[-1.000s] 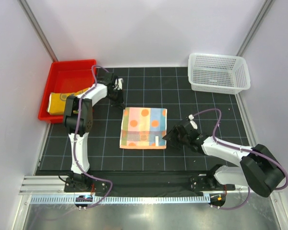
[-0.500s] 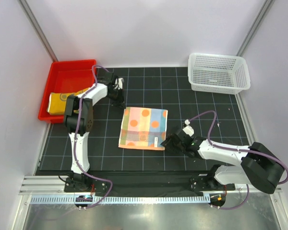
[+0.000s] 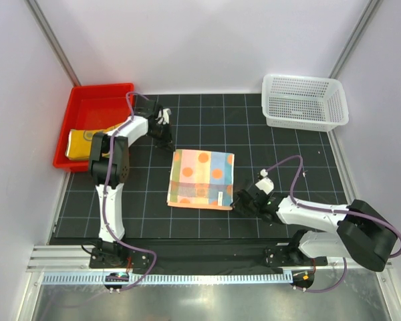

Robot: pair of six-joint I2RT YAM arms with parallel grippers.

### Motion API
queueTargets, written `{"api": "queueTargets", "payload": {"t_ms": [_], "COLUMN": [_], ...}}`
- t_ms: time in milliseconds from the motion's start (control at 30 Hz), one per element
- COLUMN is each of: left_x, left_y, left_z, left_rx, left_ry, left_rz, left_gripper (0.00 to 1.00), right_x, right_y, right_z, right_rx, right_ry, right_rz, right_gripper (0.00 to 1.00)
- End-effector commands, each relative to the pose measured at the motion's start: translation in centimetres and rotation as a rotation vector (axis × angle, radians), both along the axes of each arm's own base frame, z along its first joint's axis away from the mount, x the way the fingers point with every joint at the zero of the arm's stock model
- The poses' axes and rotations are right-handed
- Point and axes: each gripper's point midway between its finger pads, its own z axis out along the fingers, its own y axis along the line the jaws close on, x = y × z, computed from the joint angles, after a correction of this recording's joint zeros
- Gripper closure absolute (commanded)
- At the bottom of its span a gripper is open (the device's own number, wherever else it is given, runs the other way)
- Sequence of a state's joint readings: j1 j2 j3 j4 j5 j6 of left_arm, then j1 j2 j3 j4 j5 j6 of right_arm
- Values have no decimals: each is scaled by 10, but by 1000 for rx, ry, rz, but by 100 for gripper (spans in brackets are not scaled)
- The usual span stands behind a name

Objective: Fold and stack the towels
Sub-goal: Fold the towel

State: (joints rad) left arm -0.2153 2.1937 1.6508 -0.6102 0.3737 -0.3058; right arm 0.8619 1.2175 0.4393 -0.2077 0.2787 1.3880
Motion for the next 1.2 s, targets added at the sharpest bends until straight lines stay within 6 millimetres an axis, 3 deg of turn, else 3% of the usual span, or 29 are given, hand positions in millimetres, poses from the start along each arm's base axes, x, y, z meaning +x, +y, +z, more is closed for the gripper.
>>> {"api": "queueTargets", "payload": {"t_ms": [0, 100, 200, 300, 333, 367, 400, 467, 500, 533, 567, 600, 633, 667, 700, 767, 800, 967, 1067, 1167], "left_x": [-2, -9, -2, 8, 10, 12, 12, 19, 23, 24, 24, 25, 24, 20, 17, 9, 7, -1, 0, -2], "left_y": [-4, -4, 1, 0, 0, 0, -2, -2, -1, -3, -3, -4, -6, -14, -16, -23, -25, -31, -27, -22], "left_z": [-7, -2, 5, 9, 11, 13, 17, 30, 40, 47, 51, 56, 59, 66, 65, 68, 69, 70, 60, 44], "left_rx": [-35, -34, -12, -46, -47, -54, -63, -64, -57, -66, -65, -67, -77, -119, -127, -181, -202, -251, -220, -190], "left_ry": [35, 24, -18, -32, -32, -38, -45, -78, -111, -123, -148, -167, -178, -173, -183, -157, -155, -157, -140, -93], "left_rz": [11, 10, -1, -26, -26, -29, -36, -32, -41, -46, -81, -107, -140, -191, -250, -317, -337, -462, -482, -497], "left_gripper": [100, 100, 100, 100, 99, 95, 85, 72, 63, 59, 55, 50, 50, 50, 51, 51, 51, 52, 52, 52], "right_x": [1, 4, 11, 20, 21, 23, 32, 41, 57, 54, 70, 85, 85, 96, 124, 132, 153, 179, 197, 210], "right_y": [-20, -24, -11, 29, 33, 37, 48, 43, 41, 52, 43, 46, 46, 38, 28, 18, 11, 2, -6, -9], "right_z": [-5, 2, 18, 49, 51, 54, 73, 65, 68, 76, 73, 88, 90, 79, 98, 94, 96, 80, 65, 59], "right_rx": [-94, -107, -74, 43, 30, -10, -2, -84, -59, -24, -36, -28, -20, -66, -138, -149, -137, -71, -88, -91], "right_ry": [-37, -67, -119, -205, -199, -221, -246, -231, -214, -237, -251, -295, -282, -244, -310, -252, -250, -205, -162, -158], "right_rz": [-10, -5, 46, 194, 226, 299, 330, 401, 398, 479, 537, 583, 662, 695, 737, 801, 799, 940, 954, 979], "right_gripper": [83, 81, 72, 57, 53, 46, 44, 43, 44, 44, 44, 43, 43, 43, 43, 42, 42, 48, 54, 54]}}
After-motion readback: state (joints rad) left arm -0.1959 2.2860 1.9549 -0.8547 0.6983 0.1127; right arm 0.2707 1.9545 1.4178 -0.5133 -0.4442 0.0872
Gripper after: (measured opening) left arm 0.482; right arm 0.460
